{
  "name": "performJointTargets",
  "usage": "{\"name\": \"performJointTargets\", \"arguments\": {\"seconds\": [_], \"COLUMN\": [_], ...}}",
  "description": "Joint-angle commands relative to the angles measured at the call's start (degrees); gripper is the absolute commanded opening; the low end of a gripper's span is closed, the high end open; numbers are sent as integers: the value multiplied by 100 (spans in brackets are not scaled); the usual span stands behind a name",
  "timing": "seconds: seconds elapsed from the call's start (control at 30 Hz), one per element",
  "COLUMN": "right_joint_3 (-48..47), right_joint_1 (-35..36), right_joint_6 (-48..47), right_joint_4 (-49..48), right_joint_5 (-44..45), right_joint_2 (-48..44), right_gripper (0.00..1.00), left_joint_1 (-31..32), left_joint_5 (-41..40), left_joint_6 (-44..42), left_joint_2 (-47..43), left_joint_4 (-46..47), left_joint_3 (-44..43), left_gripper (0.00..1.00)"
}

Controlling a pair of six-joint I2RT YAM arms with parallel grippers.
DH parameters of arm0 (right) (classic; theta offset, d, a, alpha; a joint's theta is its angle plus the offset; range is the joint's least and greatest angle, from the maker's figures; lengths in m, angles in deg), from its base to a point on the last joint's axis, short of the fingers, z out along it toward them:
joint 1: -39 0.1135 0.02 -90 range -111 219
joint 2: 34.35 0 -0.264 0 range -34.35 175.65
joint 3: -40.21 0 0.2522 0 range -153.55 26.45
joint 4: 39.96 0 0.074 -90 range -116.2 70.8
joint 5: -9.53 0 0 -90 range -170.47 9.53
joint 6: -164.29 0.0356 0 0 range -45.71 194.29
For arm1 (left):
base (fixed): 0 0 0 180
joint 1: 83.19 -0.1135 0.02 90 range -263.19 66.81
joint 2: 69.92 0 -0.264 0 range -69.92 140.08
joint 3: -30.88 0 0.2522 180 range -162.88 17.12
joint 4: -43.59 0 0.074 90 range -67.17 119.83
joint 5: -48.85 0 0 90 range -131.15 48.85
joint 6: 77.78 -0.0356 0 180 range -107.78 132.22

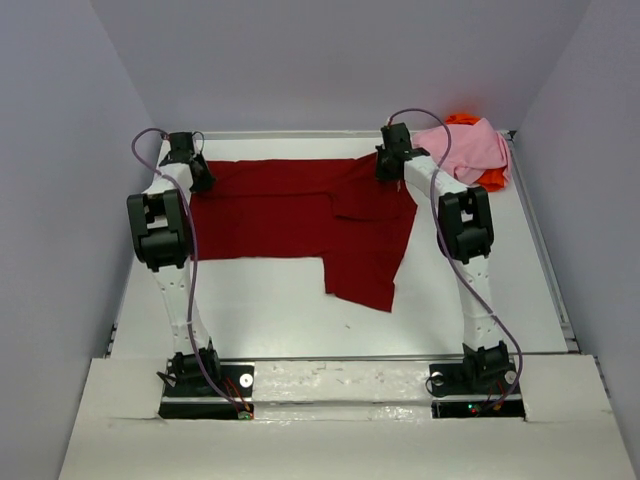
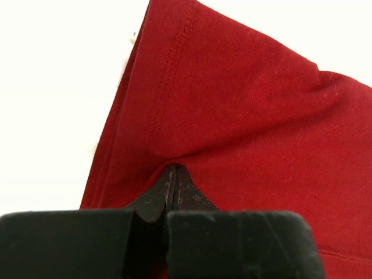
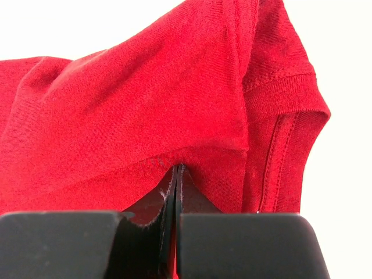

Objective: Fold and stack the t-shirts
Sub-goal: Fold the tshirt

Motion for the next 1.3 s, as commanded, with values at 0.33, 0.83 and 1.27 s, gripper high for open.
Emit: {"name": "performJointTargets", "arguments": {"seconds": [0.33, 0.83, 1.27], "right_joint_3": [-1105, -180, 7142], "right_joint_1": [-133, -133, -133], "right_joint_6": [-563, -671, 2107], "right_joint_4": [605, 377, 516], "right_joint_5": [-86, -632, -1860], "right_joint_2": [173, -3429, -8282], "right_gripper": [0, 68, 74], "left_joint_1": [58, 155, -258], "left_joint_5": [389, -380, -1587], "left_joint_6": [-321, -367, 1514], "left_joint_2": [196, -2806, -6906], "left_joint_4": [-563, -1327, -1222], "left_joint_3": [-1117, -1581, 3969], "left_gripper": [10, 99, 97]}}
